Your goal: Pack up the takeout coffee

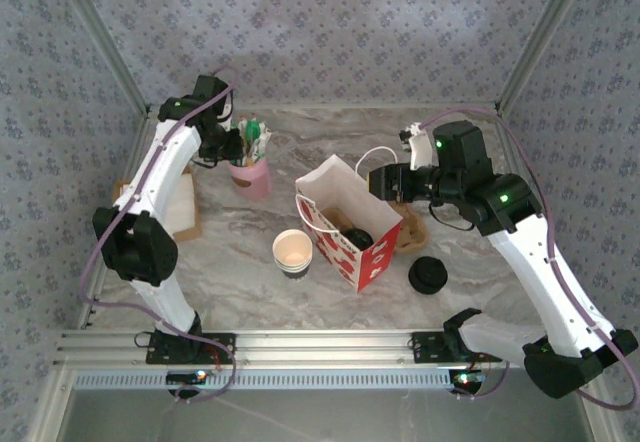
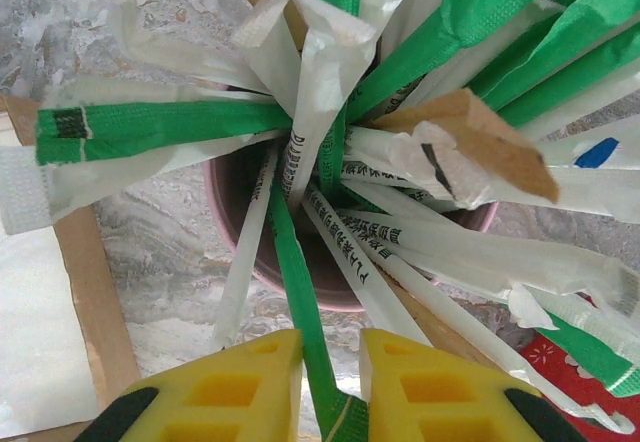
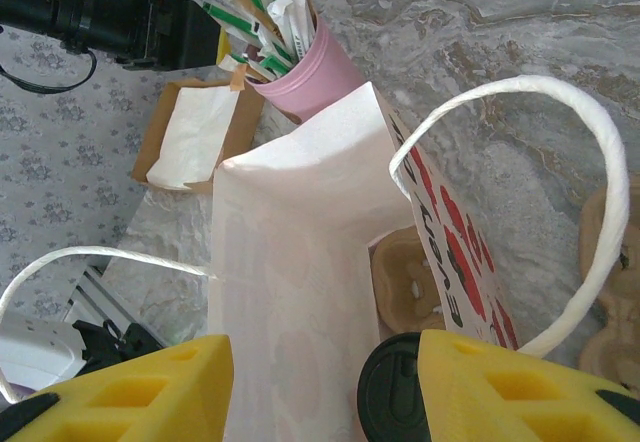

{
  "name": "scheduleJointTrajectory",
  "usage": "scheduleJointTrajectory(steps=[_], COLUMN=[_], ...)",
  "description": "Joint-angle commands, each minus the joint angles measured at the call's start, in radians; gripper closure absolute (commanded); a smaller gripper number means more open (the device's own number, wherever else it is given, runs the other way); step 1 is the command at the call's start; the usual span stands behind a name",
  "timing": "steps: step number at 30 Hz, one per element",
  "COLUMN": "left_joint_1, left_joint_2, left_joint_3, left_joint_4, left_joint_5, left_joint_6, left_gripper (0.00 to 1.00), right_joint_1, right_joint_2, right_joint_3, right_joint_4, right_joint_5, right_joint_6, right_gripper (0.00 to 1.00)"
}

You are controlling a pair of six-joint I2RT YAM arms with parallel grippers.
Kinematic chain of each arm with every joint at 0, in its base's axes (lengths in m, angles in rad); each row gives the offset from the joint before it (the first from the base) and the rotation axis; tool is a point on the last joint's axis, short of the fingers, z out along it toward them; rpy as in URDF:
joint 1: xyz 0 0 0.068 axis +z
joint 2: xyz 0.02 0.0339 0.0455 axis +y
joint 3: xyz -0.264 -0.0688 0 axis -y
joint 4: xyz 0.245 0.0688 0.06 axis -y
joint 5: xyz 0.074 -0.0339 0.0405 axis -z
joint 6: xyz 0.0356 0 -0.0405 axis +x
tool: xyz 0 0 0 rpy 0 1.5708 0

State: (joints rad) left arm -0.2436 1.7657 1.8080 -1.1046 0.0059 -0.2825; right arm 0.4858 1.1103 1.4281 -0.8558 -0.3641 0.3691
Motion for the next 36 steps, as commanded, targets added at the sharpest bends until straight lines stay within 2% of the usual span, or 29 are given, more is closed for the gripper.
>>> scheduleJointTrajectory(steps=[1,5,19,36], left_joint_1=[-0.003,-0.003,-0.025,-0.059], left_joint_2=[0.006,0.012,-0.01,-0.178], left_joint_3=[0.018,0.038,0.136,0.346], left_joint_4=[-0.021,-0.027,-0.107,-0.27], left_joint_5=[-0.027,-0.054,-0.064,-0.02], left_joint_6=[0.019,0.026,0.025,-0.002], left_gripper=[0.8,0.87,0.88,0.87], right_joint_1=[-0.007,-0.01,-0.012,-0.011], right_joint_2=[-0.018,-0.023,-0.033,-0.05], right_joint_3=[-0.008,-0.008,0.004,0.034], right_joint_4=[0.015,0.017,0.018,0.021], right_joint_5=[-0.024,-0.028,-0.032,-0.041], right_joint_6=[0.004,0.004,0.009,0.028], right_gripper=[0.46,0.46,0.46,0.46])
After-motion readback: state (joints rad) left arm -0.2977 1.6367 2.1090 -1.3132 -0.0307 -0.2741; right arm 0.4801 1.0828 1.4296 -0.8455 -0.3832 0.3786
